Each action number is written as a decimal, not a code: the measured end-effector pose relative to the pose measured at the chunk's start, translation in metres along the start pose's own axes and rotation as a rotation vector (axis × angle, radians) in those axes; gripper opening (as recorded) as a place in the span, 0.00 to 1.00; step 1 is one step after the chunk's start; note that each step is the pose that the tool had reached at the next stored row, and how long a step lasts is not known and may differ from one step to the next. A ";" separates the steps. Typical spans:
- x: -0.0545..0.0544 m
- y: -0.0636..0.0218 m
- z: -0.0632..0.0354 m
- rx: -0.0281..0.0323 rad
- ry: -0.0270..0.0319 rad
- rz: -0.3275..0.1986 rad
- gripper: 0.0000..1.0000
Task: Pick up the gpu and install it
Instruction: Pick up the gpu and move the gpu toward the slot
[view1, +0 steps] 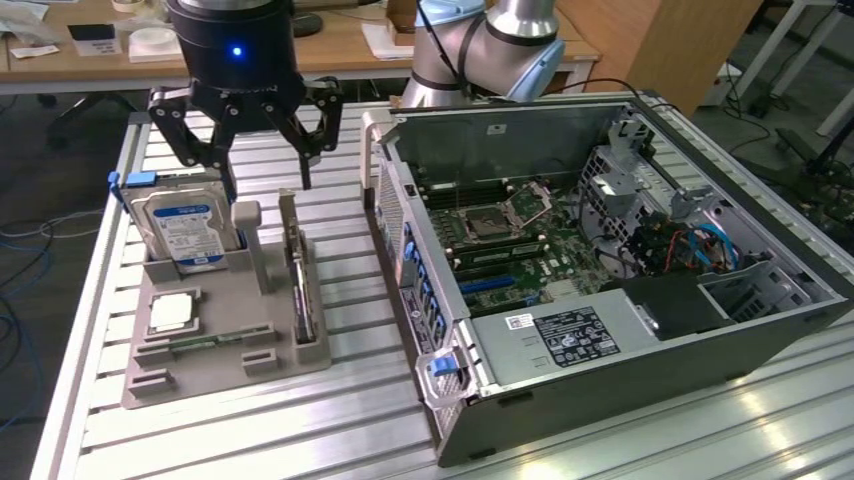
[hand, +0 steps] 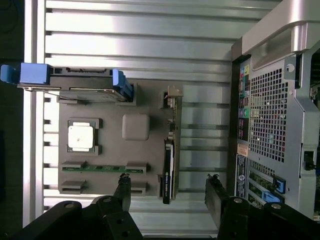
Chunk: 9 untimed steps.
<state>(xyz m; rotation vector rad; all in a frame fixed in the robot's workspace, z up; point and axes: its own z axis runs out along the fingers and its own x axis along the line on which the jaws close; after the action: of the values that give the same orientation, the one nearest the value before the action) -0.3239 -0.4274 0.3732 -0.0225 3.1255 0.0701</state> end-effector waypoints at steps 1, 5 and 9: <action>0.000 0.0000 0.0004 0.0000 0.0000 0.000 0.71; 0.000 0.0000 0.0013 0.0000 0.0000 0.000 0.71; 0.000 -0.0001 0.0025 0.0000 -0.0001 0.000 0.71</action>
<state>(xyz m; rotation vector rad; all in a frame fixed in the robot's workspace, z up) -0.3239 -0.4274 0.3708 -0.0225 3.1254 0.0701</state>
